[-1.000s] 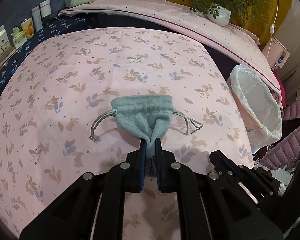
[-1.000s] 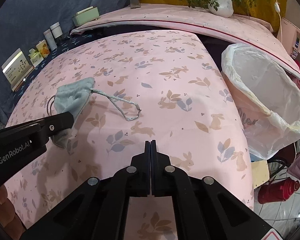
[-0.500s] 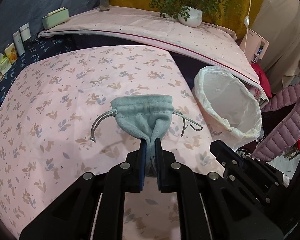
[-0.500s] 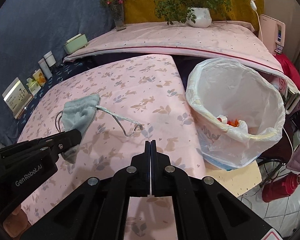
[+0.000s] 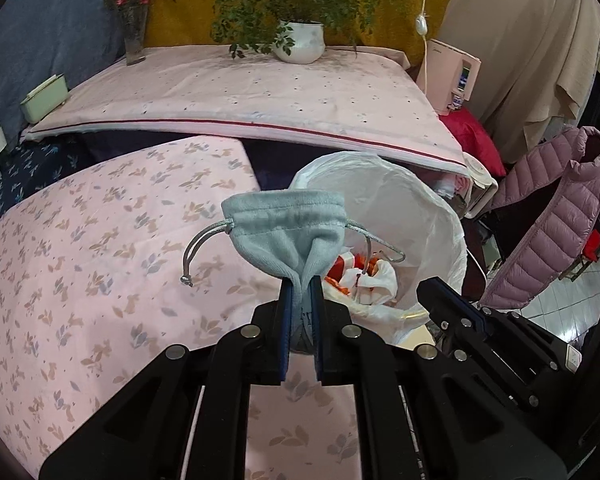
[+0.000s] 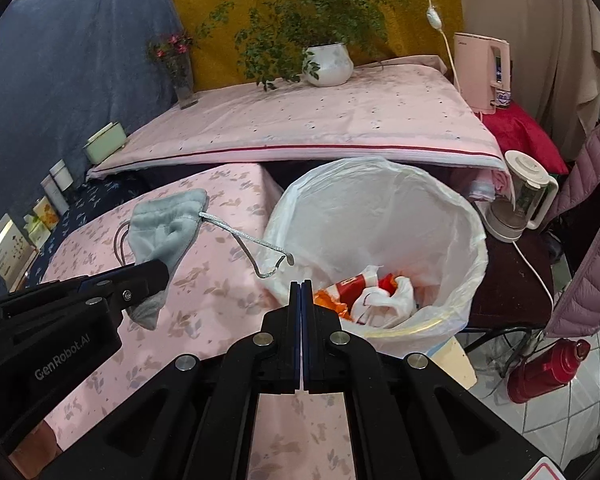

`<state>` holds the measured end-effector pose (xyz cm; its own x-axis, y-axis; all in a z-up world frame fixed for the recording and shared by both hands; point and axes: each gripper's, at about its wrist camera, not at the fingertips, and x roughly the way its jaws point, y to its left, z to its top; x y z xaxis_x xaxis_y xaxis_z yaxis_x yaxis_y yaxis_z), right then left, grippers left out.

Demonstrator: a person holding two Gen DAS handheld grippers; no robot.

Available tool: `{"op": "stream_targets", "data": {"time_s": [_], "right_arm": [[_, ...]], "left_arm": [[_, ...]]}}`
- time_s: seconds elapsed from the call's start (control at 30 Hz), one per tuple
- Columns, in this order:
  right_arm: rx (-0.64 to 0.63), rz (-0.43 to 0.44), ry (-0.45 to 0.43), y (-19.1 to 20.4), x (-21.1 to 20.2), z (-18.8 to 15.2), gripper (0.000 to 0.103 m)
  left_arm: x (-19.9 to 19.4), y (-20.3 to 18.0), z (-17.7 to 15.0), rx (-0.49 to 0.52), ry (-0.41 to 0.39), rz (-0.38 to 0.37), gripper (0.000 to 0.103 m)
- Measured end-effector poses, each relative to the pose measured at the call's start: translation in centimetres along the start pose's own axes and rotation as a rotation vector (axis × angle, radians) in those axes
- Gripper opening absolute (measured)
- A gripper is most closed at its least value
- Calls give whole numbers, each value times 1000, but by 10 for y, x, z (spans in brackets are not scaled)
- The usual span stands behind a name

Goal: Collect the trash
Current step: 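Lower the pouch into the bin and open the left gripper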

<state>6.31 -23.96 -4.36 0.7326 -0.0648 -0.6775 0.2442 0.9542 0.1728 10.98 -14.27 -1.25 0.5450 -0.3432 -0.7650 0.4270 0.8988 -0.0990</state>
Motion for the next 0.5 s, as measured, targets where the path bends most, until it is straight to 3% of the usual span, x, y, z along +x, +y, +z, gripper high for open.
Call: {"op": "stream_targets", "data": {"time_s": [0.4, 0.5], "right_arm": [[45, -81, -27, -48, 13, 31, 1], [54, -88, -26, -54, 18, 36, 1]], "left_arm": [[45, -50, 39, 73, 30, -73, 9], [57, -51, 47, 56, 44, -91, 15]]}}
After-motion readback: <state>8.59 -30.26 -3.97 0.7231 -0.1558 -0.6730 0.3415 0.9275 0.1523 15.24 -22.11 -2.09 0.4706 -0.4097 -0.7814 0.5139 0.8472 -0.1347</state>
